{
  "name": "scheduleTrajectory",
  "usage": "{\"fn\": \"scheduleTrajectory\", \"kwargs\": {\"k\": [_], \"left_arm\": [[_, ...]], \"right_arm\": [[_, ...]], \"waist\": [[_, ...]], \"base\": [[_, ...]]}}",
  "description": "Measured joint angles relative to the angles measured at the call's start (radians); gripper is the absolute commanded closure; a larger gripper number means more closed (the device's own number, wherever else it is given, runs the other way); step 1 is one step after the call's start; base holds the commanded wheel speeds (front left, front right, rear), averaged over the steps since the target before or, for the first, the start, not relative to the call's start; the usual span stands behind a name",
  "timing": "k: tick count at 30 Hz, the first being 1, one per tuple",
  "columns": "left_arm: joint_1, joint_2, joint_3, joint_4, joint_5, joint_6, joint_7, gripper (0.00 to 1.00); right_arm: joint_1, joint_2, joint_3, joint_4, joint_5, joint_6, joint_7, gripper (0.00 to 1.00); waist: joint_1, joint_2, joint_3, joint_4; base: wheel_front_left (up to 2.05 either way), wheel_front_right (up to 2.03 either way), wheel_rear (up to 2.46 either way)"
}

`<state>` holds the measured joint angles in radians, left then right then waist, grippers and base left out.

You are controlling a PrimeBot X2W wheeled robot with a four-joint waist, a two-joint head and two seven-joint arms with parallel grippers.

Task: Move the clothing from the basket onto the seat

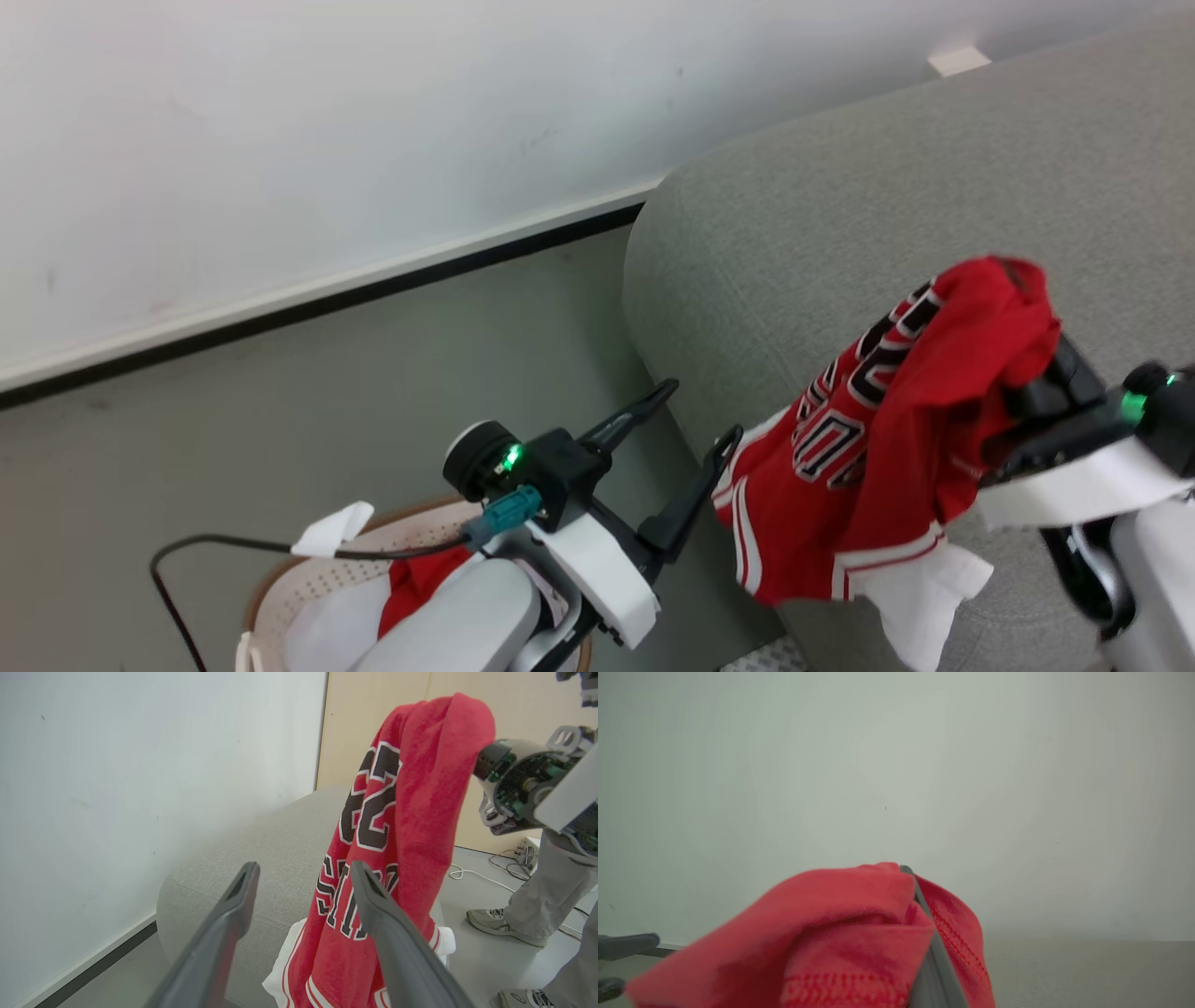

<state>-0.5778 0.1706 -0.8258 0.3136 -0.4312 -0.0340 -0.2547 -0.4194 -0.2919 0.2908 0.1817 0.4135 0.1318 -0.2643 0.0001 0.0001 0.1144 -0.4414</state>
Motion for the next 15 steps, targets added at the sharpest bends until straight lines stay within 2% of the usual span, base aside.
{"fn": "scheduleTrajectory", "kwargs": {"k": [5, 10, 15], "left_arm": [[-0.027, 0.009, -0.002, -0.023, 0.007, 0.001, 0.018, 0.00], [-0.060, 0.035, 0.001, -0.048, 0.024, 0.001, 0.033, 0.00], [-0.094, 0.056, 0.007, -0.080, 0.036, 0.004, 0.042, 0.00]], "right_arm": [[-0.131, -0.052, 0.002, 0.031, 0.030, 0.000, 0.000, 1.00], [-0.297, -0.125, -0.011, 0.087, 0.111, 0.000, 0.016, 1.00], [-0.499, -0.257, -0.043, 0.146, 0.190, 0.000, 0.080, 1.00]], "waist": [[0.0000, 0.0000, 0.062, 0.024], [0.0001, 0.0000, 0.143, 0.057], [0.0001, -0.0001, 0.232, 0.092]], "base": [[0.00, 0.00, 0.00], [0.00, 0.00, 0.00], [0.00, 0.00, 0.00]]}}
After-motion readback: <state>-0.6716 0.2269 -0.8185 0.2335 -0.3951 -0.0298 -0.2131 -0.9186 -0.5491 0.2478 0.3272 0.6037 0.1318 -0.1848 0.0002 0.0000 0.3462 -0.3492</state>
